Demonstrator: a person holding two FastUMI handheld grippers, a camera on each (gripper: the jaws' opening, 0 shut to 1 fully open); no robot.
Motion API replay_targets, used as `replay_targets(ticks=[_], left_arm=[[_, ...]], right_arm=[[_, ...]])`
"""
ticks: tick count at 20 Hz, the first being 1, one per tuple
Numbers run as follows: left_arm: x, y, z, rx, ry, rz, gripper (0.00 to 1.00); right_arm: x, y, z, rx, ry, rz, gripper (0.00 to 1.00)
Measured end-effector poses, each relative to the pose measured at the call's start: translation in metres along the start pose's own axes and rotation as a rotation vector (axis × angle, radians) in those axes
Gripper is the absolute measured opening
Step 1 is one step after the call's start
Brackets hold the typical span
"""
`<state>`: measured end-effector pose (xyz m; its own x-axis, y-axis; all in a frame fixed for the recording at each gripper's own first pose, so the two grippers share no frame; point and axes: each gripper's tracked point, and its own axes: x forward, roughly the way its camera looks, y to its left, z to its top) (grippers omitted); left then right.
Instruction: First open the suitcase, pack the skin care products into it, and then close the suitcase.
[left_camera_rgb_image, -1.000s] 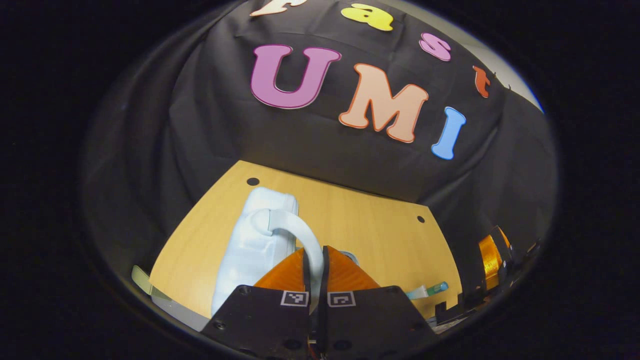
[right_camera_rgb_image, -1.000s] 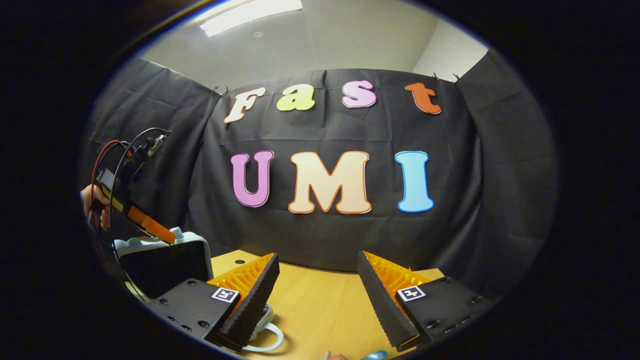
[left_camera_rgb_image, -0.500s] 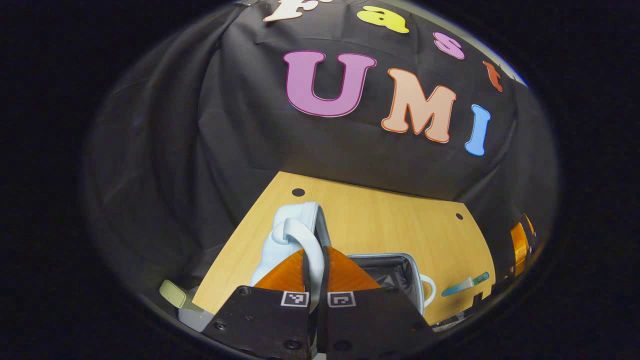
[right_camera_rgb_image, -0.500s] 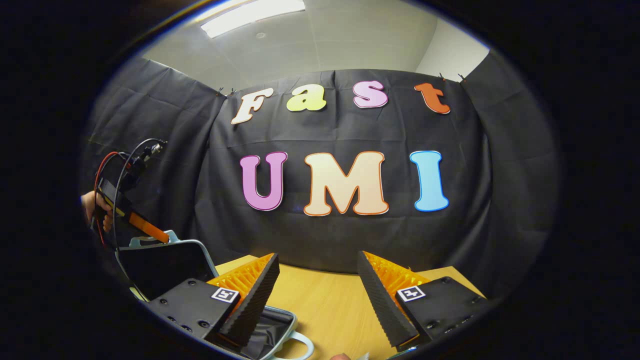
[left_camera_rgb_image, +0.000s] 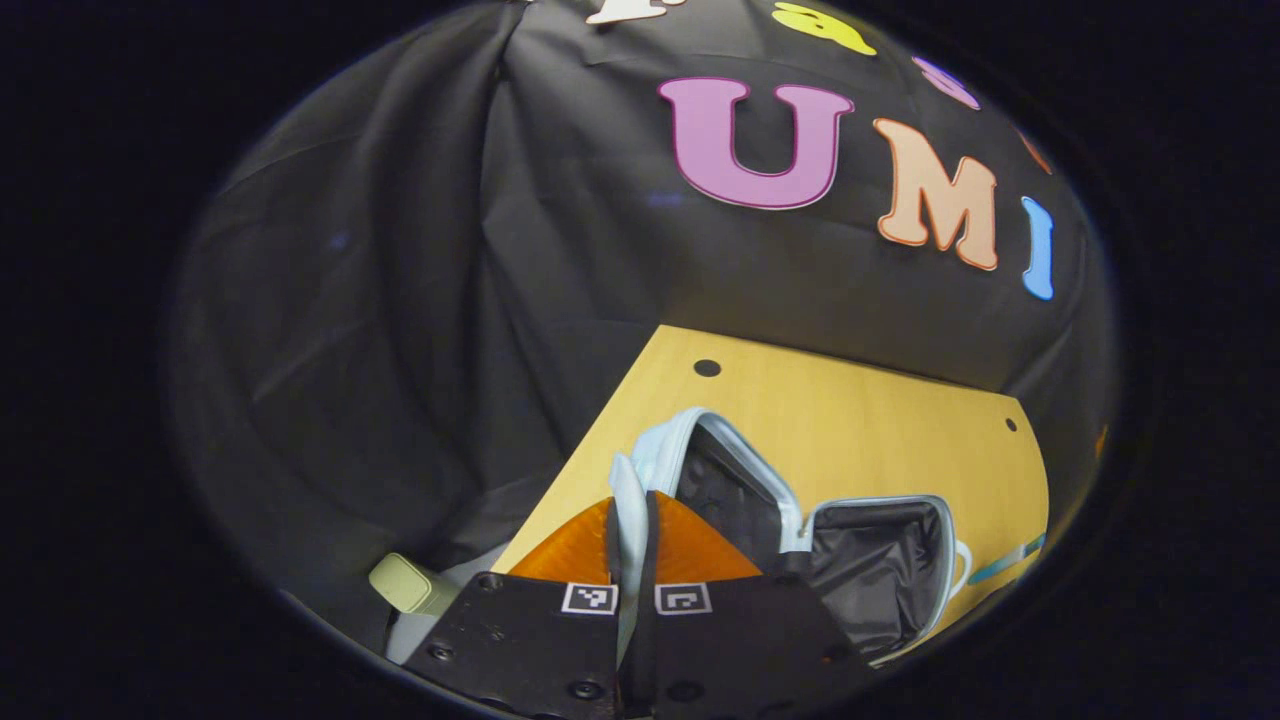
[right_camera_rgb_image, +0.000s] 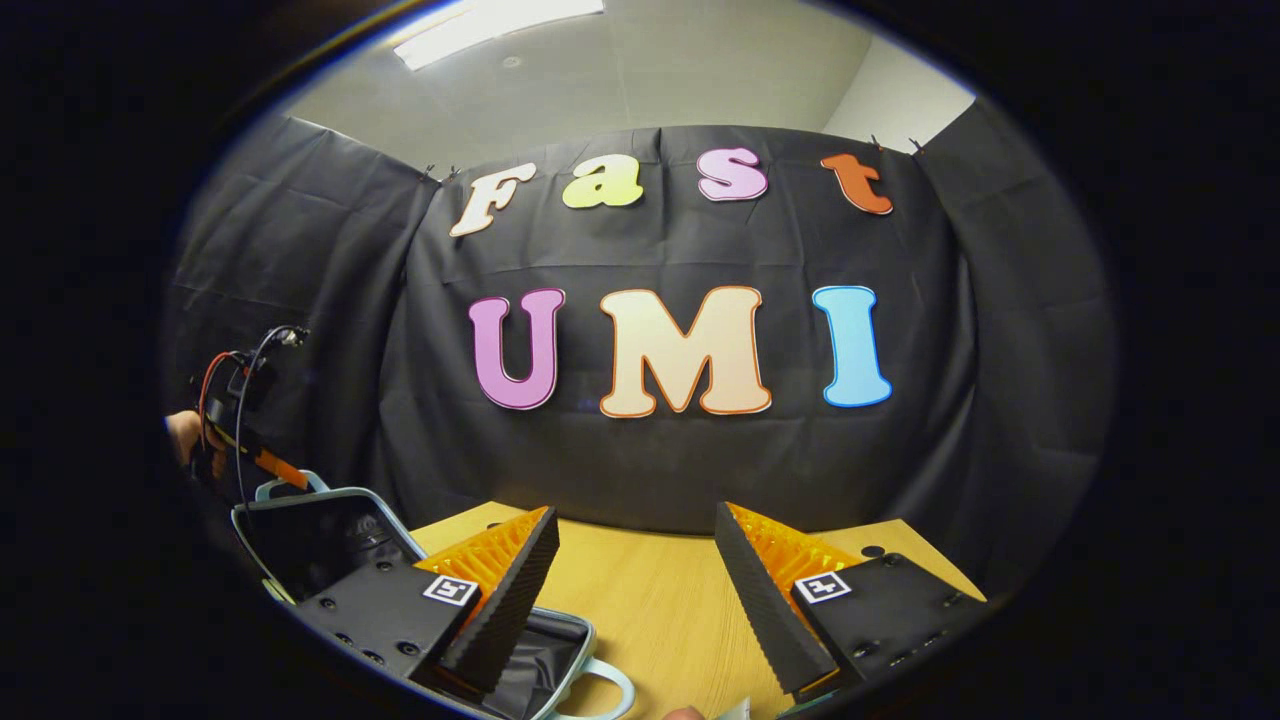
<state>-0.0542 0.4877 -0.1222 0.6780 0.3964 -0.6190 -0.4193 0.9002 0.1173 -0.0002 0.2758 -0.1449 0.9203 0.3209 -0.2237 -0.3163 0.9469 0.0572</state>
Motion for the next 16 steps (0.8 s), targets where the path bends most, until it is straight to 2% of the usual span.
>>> replay_targets(ticks=[4,8,10,11,15,16], left_arm=[[0.024,0.020,-0.012,-0.035,0.034,0.038,0.00],[0.038,0.040,-0.031,-0.061,0.032,0.125,0.00],[0.038,0.054,-0.033,-0.047,-0.024,0.194,0.08],[0.034,0.054,-0.031,-0.043,-0.067,0.198,0.17],[0.013,0.013,-0.002,-0.055,-0.224,0.163,0.98],[0.002,0.004,0.001,-0.058,-0.259,0.158,0.98]], right_arm=[[-0.003,0.001,0.001,-0.014,0.009,-0.004,0.99],[-0.005,-0.004,0.002,-0.023,0.013,-0.016,0.98],[-0.006,-0.011,0.005,-0.031,0.006,-0.027,0.99],[-0.006,-0.015,0.004,-0.036,0.004,-0.031,0.98],[-0.007,-0.034,0.007,-0.031,0.005,-0.042,0.98],[-0.007,-0.040,0.009,-0.030,-0.002,-0.047,0.98]])
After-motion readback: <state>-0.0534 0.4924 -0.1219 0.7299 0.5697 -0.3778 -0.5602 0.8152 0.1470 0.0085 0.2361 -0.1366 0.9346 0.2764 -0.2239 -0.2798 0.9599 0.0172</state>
